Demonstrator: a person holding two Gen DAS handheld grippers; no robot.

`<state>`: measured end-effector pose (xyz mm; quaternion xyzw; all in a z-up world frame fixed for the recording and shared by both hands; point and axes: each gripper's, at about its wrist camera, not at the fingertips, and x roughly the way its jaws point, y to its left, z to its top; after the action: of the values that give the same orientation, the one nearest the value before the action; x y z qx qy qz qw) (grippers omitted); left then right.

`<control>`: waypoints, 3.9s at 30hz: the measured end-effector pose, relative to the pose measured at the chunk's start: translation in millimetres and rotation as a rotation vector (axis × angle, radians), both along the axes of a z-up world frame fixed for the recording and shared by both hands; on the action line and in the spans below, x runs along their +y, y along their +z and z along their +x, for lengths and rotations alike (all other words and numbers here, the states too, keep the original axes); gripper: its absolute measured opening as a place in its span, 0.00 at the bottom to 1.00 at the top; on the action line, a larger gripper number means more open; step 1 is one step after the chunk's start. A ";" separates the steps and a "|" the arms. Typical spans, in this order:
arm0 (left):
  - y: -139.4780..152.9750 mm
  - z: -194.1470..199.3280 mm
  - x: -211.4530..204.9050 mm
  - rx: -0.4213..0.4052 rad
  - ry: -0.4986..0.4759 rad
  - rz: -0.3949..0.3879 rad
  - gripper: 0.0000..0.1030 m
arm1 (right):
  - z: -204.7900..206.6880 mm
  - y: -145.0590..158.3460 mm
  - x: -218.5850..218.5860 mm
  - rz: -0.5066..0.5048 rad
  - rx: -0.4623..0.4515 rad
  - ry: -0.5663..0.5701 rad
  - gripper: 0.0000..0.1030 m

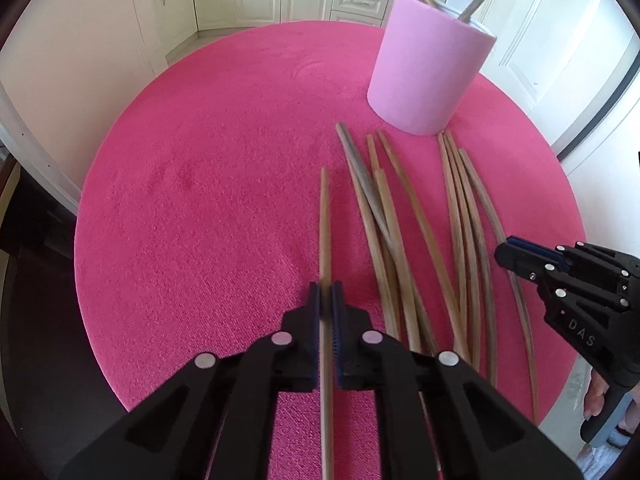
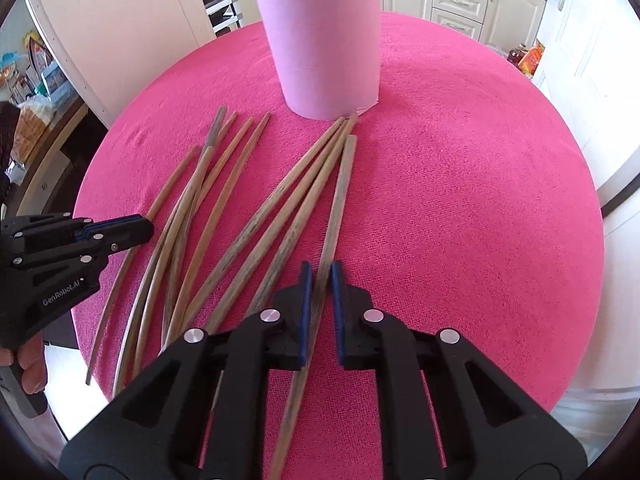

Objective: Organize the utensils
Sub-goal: 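Close the left gripper on a chopstick while the right gripper grasps another, then raise both held chopsticks upright and lower them into the pink cup, then open the left gripper while the right gripper opens above the cup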

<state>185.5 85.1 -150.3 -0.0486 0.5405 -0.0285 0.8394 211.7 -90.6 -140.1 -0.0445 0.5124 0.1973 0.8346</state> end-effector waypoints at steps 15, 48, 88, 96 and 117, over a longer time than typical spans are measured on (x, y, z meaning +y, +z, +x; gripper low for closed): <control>59.1 -16.0 14.0 -0.286 0.070 -0.054 0.06 | -18.9 40.0 -27.5 0.204 -0.128 -0.019 0.06; 158.5 23.3 -54.5 -0.755 -0.059 -0.126 0.06 | -12.0 146.9 -57.8 0.471 -0.498 -0.023 0.06; 139.4 127.0 -33.0 -1.026 0.125 -0.180 0.06 | 82.6 133.6 -17.6 0.549 -0.893 -0.133 0.06; 134.9 124.1 -33.4 -0.992 0.099 -0.167 0.06 | 78.7 125.2 -17.7 0.526 -0.867 -0.132 0.06; 136.4 99.6 -21.8 -0.886 0.096 -0.194 0.33 | 69.5 113.8 -18.2 0.466 -0.770 -0.144 0.07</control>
<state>285.1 63.3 -14.0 -0.1353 0.1214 -0.0583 0.9816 281.2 -108.8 -26.3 0.1103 0.1082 0.2179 0.9637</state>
